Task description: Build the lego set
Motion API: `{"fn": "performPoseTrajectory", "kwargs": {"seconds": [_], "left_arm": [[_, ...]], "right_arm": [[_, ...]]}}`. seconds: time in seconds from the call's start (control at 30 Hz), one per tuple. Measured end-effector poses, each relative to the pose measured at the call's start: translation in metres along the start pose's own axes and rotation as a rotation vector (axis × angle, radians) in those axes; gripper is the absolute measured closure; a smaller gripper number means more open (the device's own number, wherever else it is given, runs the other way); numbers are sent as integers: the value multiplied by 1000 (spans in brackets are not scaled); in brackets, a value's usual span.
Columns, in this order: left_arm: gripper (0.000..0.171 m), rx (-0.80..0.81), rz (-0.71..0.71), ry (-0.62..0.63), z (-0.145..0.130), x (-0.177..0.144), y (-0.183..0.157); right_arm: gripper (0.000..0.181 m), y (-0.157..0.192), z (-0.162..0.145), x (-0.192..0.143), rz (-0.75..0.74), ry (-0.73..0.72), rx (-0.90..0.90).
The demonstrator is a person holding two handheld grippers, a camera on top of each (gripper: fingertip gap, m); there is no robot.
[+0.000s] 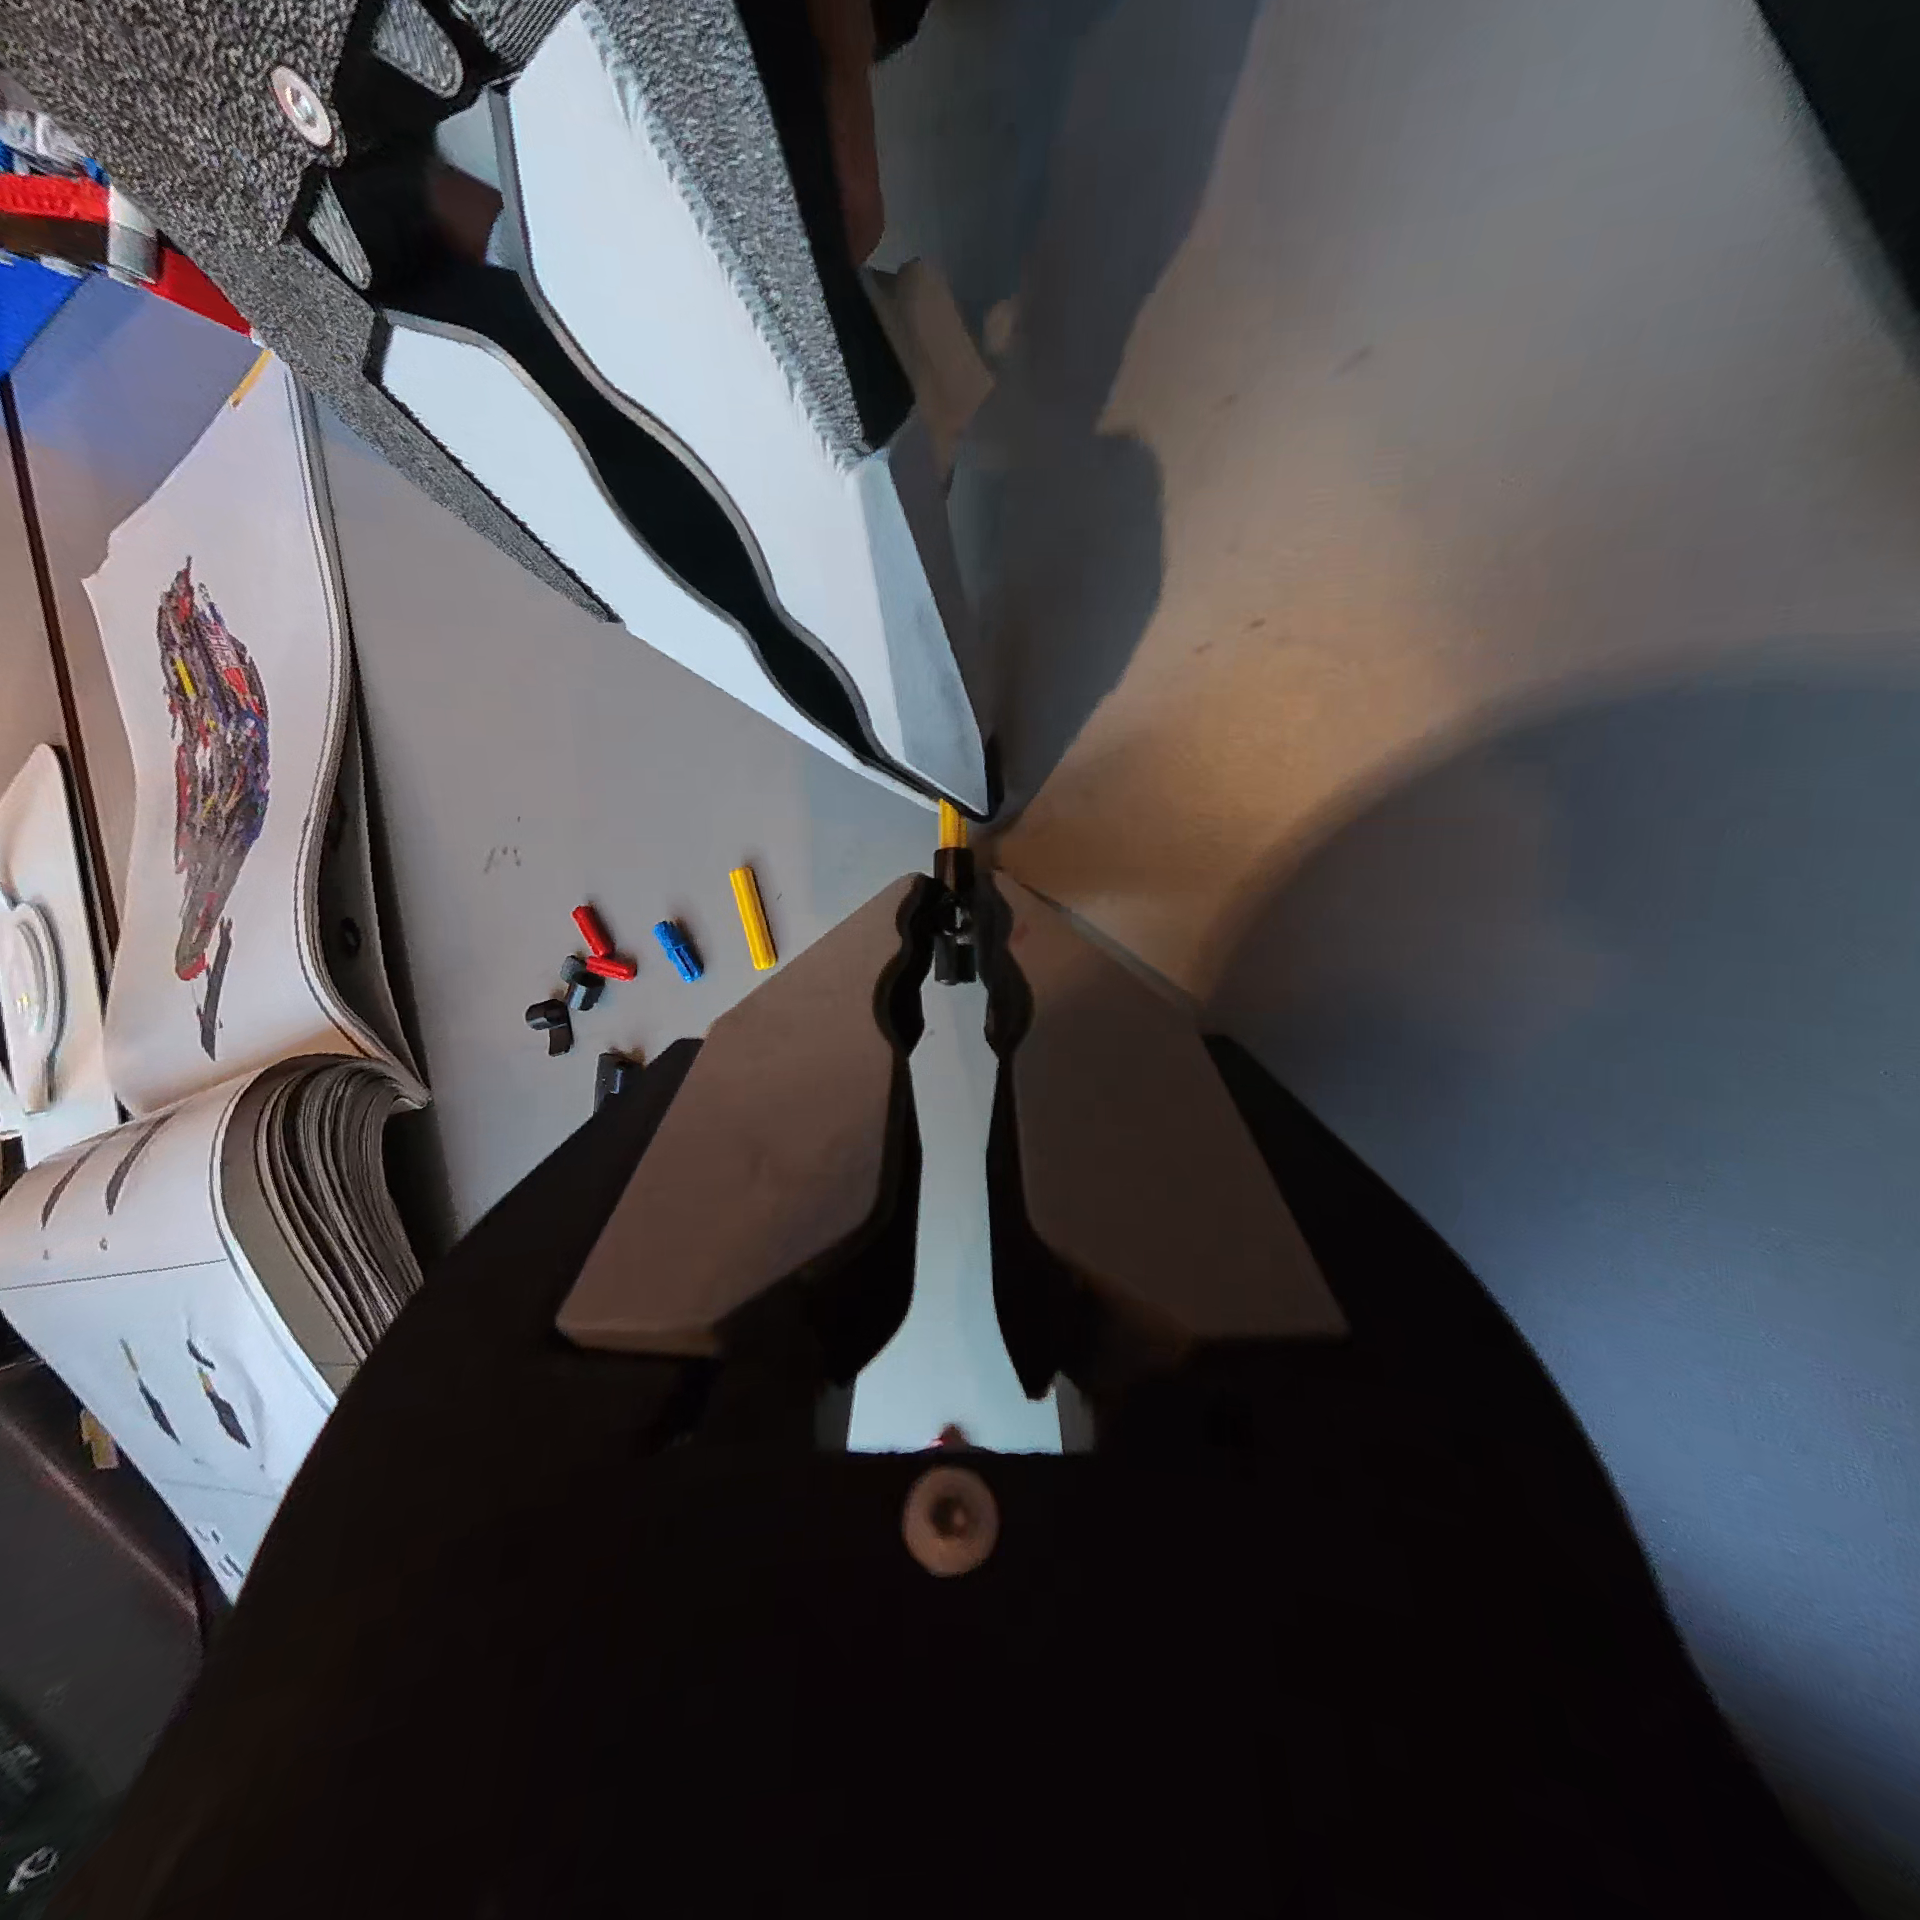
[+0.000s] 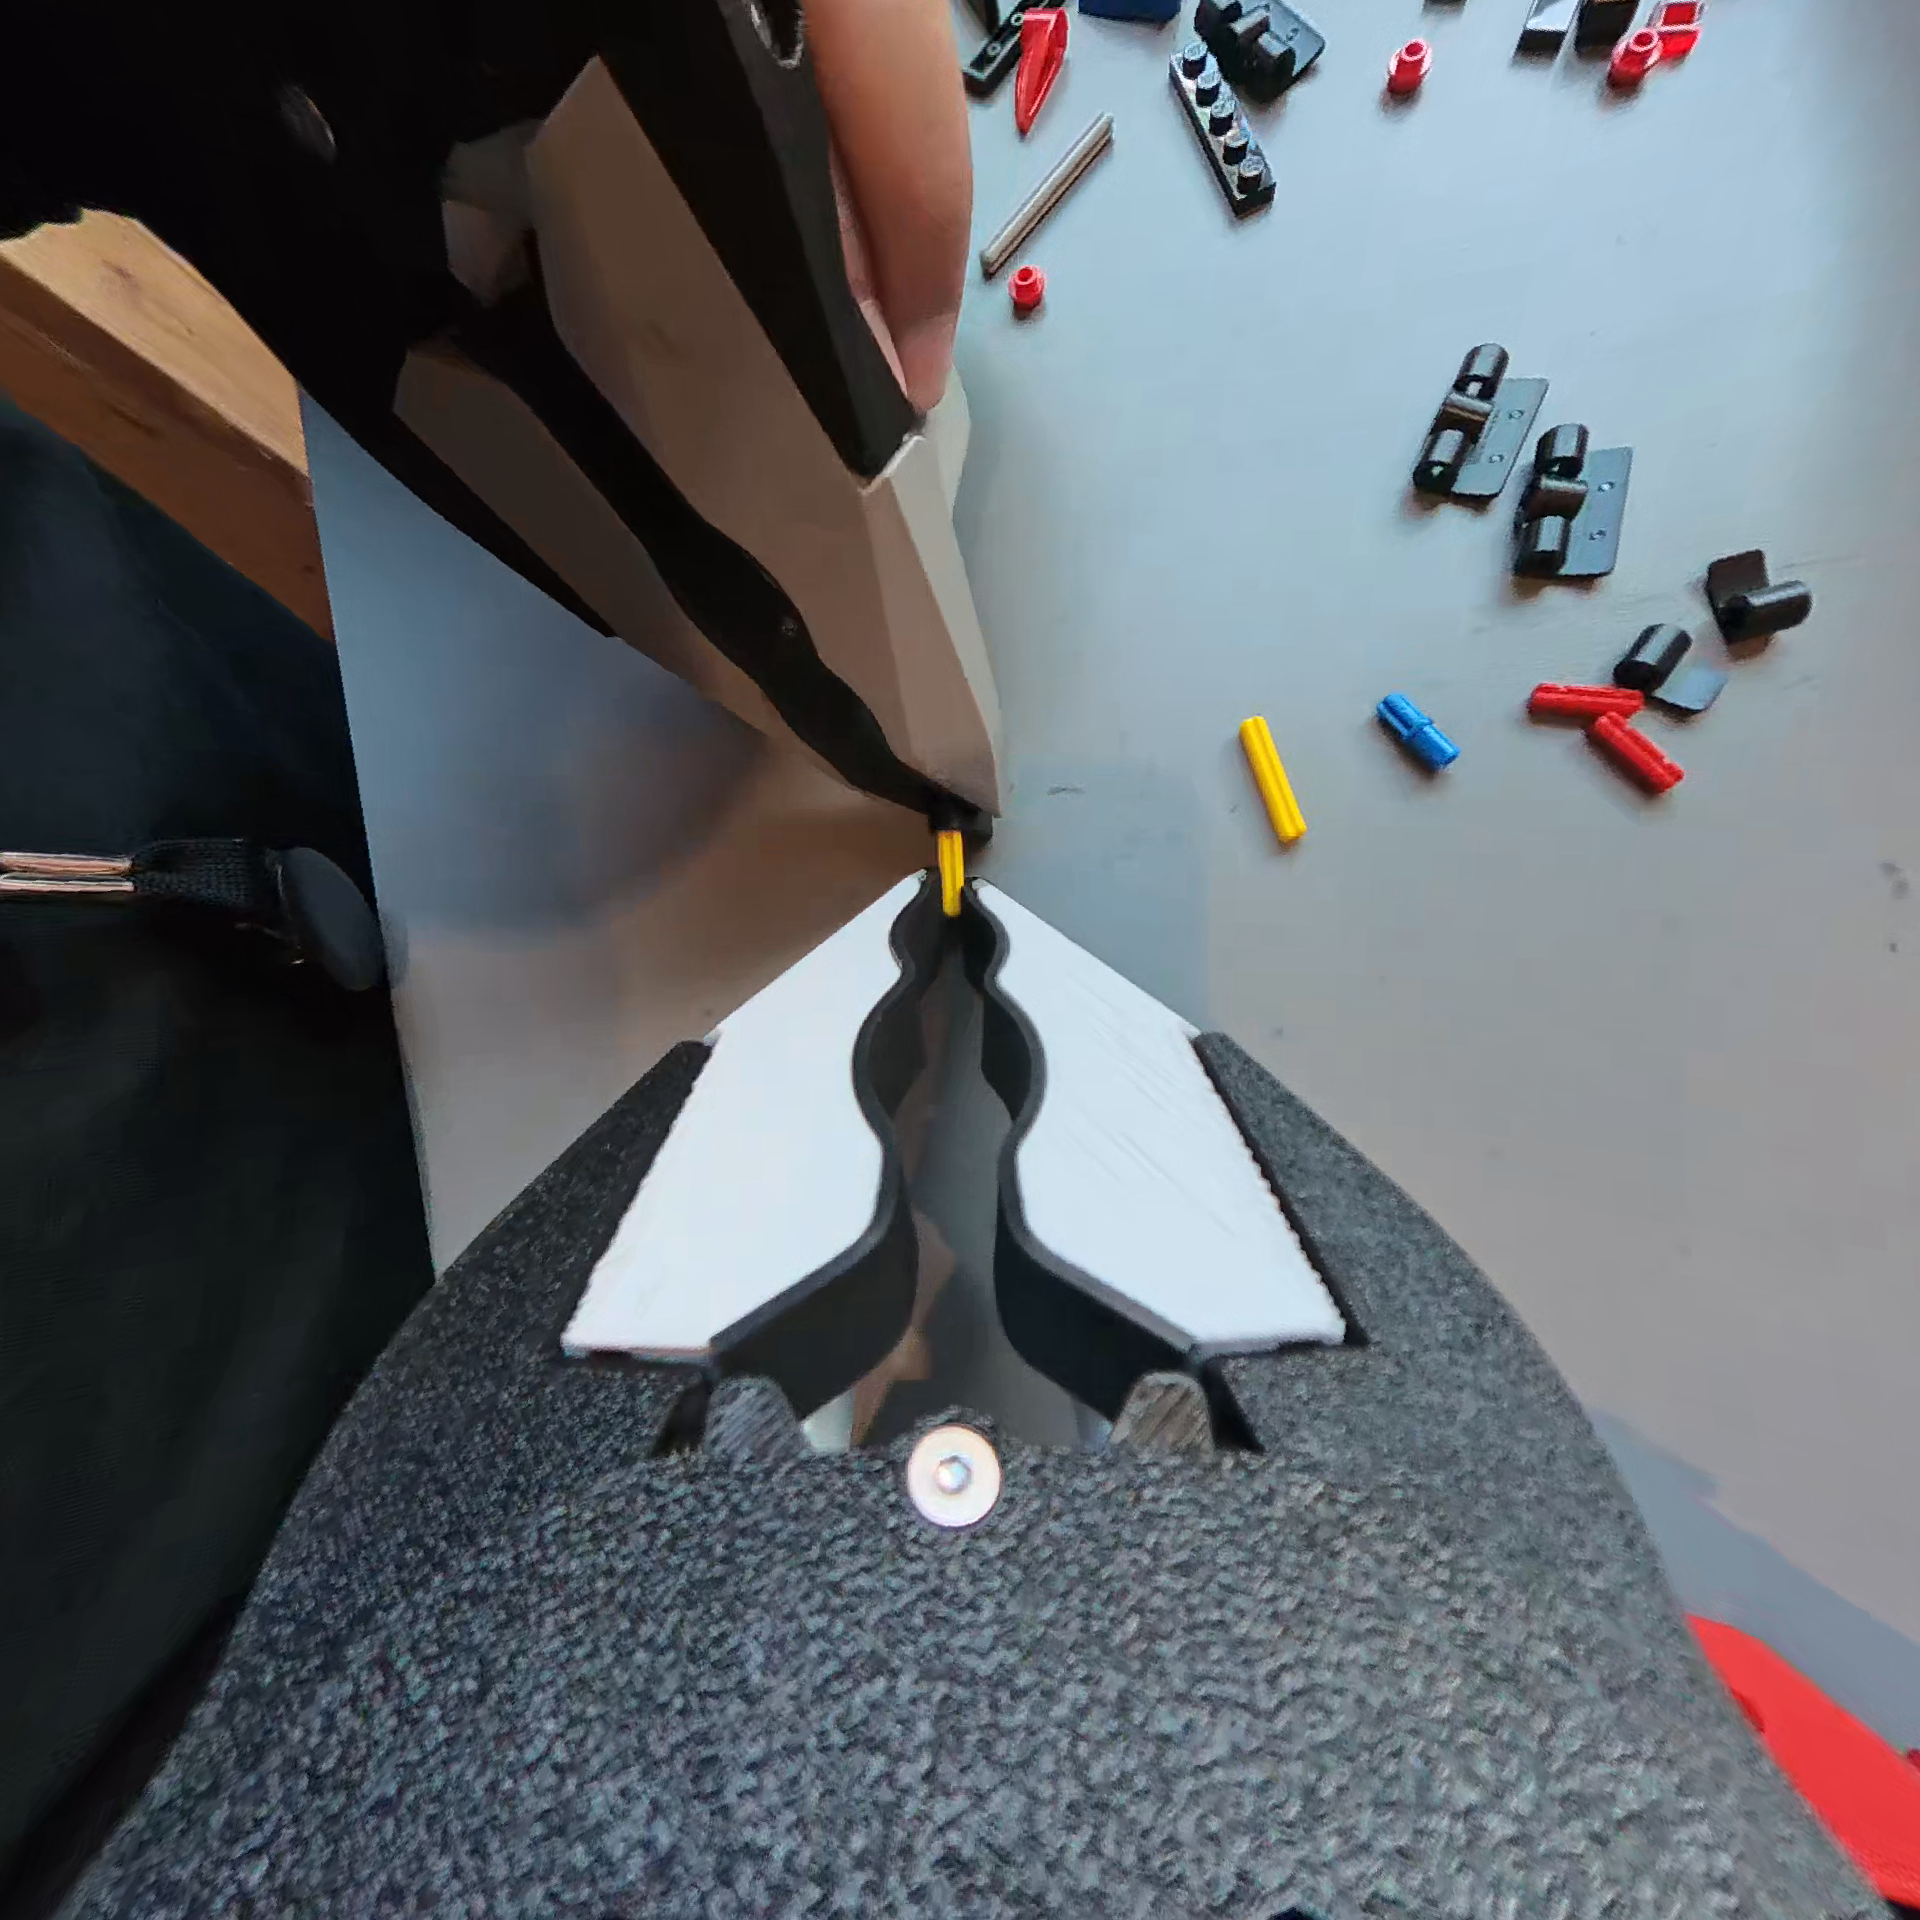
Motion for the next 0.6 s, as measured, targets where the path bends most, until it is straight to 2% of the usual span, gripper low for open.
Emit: {"fn": "performPoseTrajectory", "kwargs": {"seconds": [0.27,0.4,0.47,0.6], "left_arm": [[167,-107,-38,-33,-2,0,1],[167,-266,-116,-101,-4,-2,0],[166,-307,-129,-123,-5,-3,1],[166,-322,-146,-150,-5,-3,1]], "right_arm": [[179,-1,2,1,-18,-34,39],[176,-1,1,-4,-66,-66,27],[181,1,-1,-8,-61,-94,49],[181,3,-3,-11,-38,-129,87]]}}
Point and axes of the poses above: each gripper's, where its closed fingertips meet, x out along the fingers, z out of its top, y = z × x across the jaws, the point moved 1 cm from there along -x, back along the fingers
